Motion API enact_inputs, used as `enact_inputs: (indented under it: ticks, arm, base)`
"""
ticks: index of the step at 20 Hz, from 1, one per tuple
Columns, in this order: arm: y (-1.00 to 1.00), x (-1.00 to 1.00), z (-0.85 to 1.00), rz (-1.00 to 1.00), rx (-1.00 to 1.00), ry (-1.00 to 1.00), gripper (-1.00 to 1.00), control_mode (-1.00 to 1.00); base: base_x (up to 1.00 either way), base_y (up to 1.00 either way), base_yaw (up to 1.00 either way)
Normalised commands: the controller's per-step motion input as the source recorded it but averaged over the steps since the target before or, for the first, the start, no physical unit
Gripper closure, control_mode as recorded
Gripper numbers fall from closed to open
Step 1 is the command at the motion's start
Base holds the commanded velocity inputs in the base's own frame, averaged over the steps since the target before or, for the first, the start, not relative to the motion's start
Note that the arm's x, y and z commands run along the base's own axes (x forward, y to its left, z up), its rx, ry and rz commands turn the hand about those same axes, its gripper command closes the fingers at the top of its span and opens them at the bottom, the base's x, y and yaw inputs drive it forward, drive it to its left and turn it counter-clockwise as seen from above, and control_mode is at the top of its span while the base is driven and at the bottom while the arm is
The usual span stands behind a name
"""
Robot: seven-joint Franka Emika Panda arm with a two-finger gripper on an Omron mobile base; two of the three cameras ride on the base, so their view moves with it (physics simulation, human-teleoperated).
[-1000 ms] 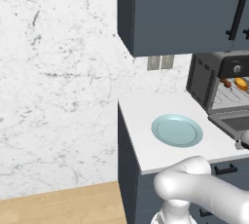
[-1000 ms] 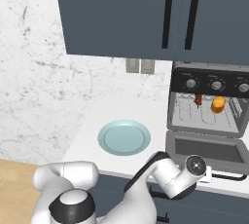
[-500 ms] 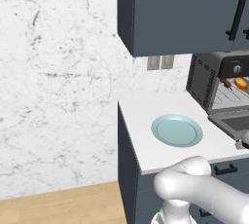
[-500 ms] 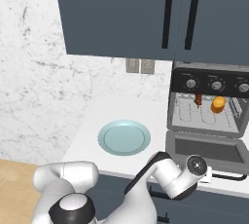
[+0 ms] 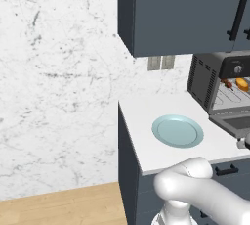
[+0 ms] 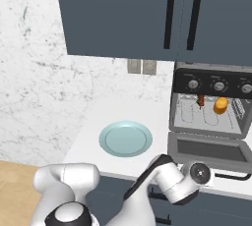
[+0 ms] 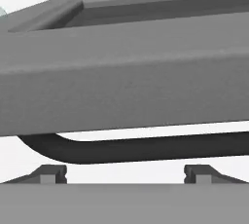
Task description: Pick up the kebab skewer and baguette bread, and place them inside the toaster oven. Close the toaster oven door and start by setting the timer.
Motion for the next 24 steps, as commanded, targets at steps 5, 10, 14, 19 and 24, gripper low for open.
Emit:
enact_inputs:
  ticks: [5, 10, 14, 19, 24]
  arm:
    - [0.47, 0.66, 0.38, -0.10, 0.00, -0.23, -1.00, -1.00]
    - [0.49, 0.68, 0.48, -0.09, 0.00, -0.19, -1.00, -1.00]
    - [0.51, 0.69, 0.59, -0.09, 0.00, -0.15, -1.00, -1.00]
    - [0.52, 0.74, 0.64, -0.09, 0.00, -0.13, -1.00, -1.00]
    - [0.44, 0.81, 0.66, -0.08, 0.00, -0.13, -1.00, -1.00]
  base:
    - [0.00, 0.00, 0.00]
    - [0.00, 0.00, 0.00]
    - [0.00, 0.00, 0.00]
    - [0.00, 0.00, 0.00]
    - [0.00, 0.00, 0.00]
